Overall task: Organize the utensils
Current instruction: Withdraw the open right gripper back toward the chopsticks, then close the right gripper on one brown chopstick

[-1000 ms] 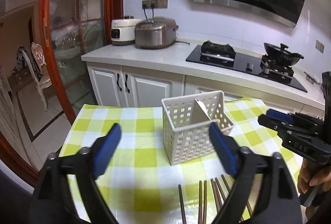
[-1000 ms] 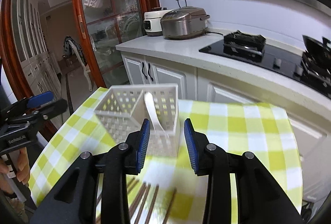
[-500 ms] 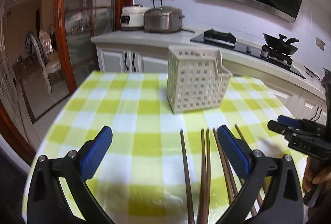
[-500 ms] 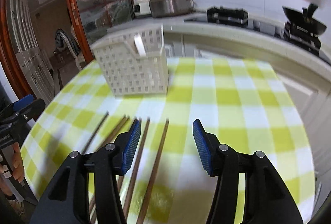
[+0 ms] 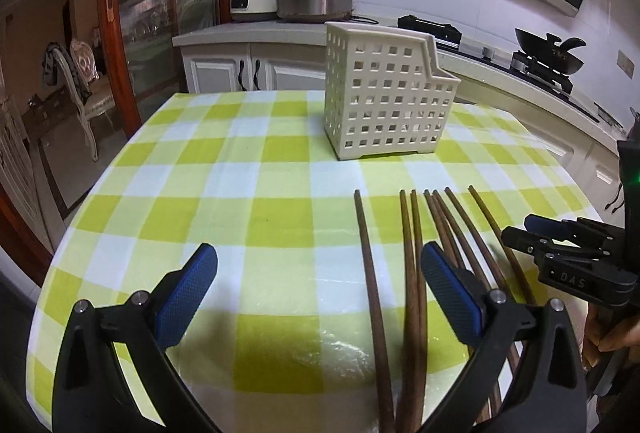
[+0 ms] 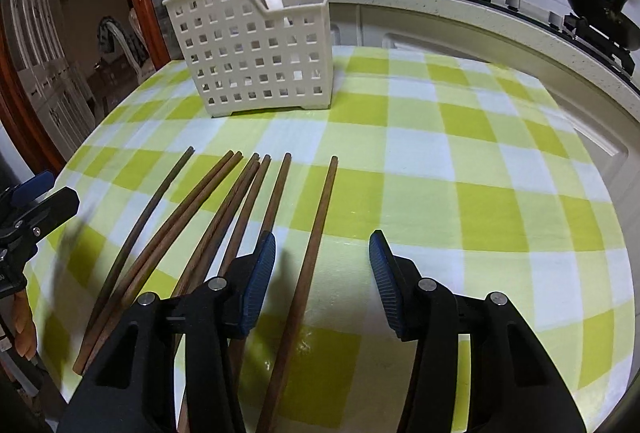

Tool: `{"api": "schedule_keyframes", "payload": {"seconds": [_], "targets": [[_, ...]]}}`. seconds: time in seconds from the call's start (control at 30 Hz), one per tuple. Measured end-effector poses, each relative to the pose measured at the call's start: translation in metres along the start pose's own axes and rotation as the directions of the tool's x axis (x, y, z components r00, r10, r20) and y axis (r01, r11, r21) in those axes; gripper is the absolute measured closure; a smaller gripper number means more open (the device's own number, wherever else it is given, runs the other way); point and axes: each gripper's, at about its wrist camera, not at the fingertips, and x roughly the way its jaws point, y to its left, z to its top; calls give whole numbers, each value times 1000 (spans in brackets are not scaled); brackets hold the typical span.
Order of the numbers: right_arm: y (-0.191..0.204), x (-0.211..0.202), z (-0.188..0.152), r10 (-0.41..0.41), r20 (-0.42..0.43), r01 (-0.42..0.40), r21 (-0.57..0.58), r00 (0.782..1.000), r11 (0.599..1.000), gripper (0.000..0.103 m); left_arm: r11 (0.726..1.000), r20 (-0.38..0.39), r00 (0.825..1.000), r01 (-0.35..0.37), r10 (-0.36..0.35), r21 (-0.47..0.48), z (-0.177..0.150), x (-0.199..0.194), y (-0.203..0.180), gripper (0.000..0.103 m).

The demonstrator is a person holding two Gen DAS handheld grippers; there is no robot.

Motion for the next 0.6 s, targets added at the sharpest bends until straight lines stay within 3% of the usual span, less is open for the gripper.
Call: {"api": "schedule_keyframes", "payload": {"seconds": [0.17,0.6], "targets": [[1,13,3,-8,-41,8,-2,999,1000,66,1000,-18,1000,-1,1,-3,-5,6,3,5],[14,21,8,-82,-49,77,-99,995,992,89,1000,-52,999,-5,6,13,-5,12,2,5]]}}
